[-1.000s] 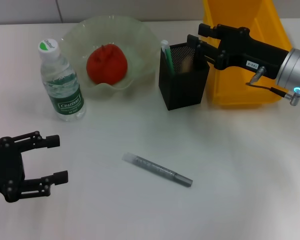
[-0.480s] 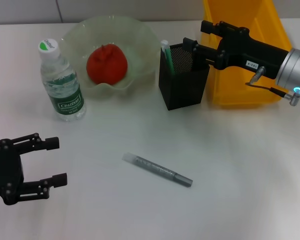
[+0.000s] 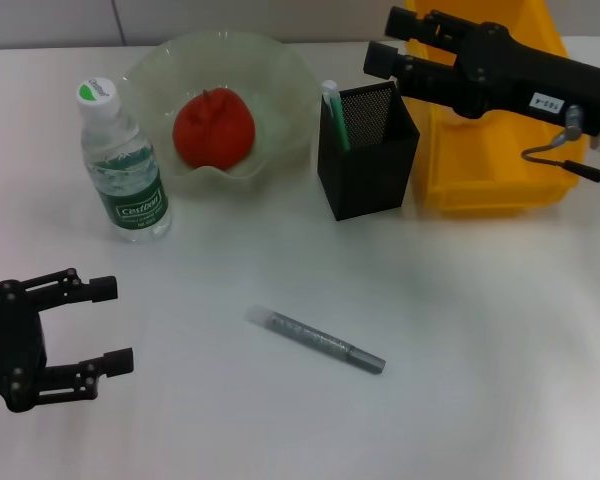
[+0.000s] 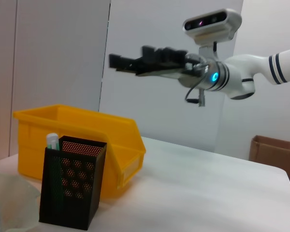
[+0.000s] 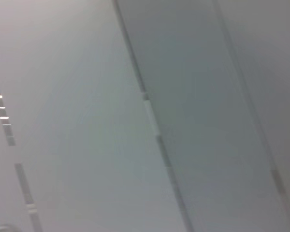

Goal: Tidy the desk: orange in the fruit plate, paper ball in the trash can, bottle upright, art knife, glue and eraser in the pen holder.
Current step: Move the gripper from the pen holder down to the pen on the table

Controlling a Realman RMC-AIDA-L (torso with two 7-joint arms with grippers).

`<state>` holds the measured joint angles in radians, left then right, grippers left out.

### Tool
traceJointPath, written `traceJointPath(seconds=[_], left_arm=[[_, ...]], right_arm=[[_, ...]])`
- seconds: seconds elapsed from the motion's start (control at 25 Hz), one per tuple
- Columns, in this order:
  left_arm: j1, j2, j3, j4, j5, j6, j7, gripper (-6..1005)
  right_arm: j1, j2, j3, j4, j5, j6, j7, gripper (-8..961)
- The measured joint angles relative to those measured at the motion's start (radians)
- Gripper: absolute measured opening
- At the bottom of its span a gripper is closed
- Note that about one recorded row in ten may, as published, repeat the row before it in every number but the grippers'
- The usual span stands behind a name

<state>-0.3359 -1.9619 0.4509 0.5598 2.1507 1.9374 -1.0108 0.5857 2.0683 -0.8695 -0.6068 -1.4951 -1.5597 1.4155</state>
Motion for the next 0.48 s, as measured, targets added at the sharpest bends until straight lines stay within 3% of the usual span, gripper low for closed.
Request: traceJointPath(seconds=[0.24,0.36,0.48], left_arm=[[-0.002,-0.001,0.004,0.000,0.000,0.000,0.000,798],[-0.003,-0.002,0.005,0.000,0.000,0.000,0.000,798],[-0.003,-0.002,0.005,0.000,0.000,0.000,0.000,798]], right_arm=[[0.033,0.006,-0.007,-0.140,-0.174,-0.089,0.171,733],[0.110,0.009,-0.147,-0.249,-0.377,-0.081,0.366,732],[0.166,0.009,-0.226,-0.280,-0.477,-0.070,0.465,732]])
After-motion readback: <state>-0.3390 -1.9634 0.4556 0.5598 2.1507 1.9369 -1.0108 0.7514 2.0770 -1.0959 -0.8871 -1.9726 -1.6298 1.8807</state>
